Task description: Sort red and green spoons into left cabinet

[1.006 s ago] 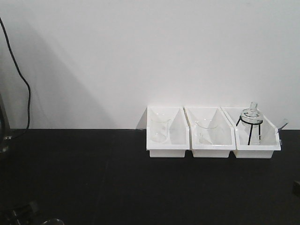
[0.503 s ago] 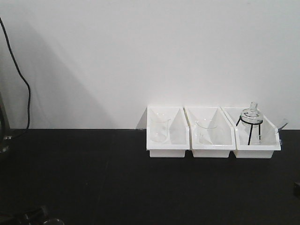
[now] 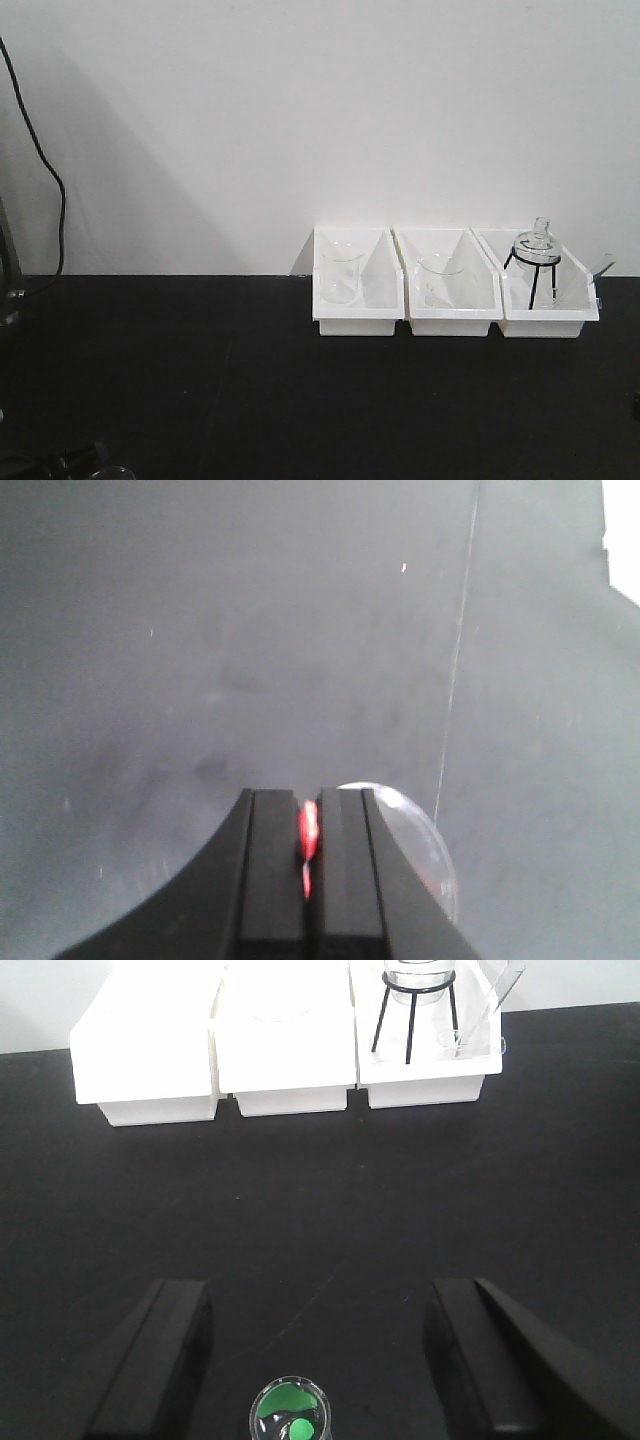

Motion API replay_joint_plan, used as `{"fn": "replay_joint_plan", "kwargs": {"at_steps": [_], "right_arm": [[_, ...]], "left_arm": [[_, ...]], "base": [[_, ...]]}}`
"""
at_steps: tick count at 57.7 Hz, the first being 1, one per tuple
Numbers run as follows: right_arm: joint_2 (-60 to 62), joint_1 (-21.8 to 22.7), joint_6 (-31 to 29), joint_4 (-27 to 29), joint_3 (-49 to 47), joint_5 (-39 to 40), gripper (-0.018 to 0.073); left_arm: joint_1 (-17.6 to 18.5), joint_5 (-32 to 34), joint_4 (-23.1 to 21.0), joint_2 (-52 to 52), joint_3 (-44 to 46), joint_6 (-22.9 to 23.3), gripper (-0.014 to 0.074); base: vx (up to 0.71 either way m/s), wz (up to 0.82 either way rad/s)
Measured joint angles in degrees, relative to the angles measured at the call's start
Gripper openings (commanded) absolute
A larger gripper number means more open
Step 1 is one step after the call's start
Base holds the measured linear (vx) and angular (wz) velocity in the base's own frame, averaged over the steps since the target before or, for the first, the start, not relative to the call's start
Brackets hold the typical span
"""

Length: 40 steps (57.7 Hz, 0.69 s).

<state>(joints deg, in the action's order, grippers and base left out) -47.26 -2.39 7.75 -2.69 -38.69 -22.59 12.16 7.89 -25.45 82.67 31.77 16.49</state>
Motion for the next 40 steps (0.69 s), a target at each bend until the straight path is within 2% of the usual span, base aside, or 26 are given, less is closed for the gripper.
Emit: {"fn": "replay_joint_plan", "kwargs": {"at_steps": [11,25,33,40], "right_arm": [[0.0,0.0,0.0,0.07,0.0,-1.21,0.0431],[0.15,0.0,0.0,1.28,1.14,-9.79,0.0379],[3.07,0.0,0.0,4.55,8.01,-6.27,0.0322],[7.59,0.0,-0.07,10.46,17.92,2.97,0.0287]], "left_arm": [[0.0,0.64,2.94,0.0,0.0,-0.1,-0.0008],[0.0,1.0,5.56,0.0,0.0,-0.1,-0.0008],[0.0,1.0,5.62,0.0,0.0,-0.1,-0.0008],[0.0,1.0,5.73,0.0,0.0,-0.1,-0.0008]], "base": [[0.0,0.0],[0.0,0.0],[0.0,0.0],[0.0,0.0]]}}
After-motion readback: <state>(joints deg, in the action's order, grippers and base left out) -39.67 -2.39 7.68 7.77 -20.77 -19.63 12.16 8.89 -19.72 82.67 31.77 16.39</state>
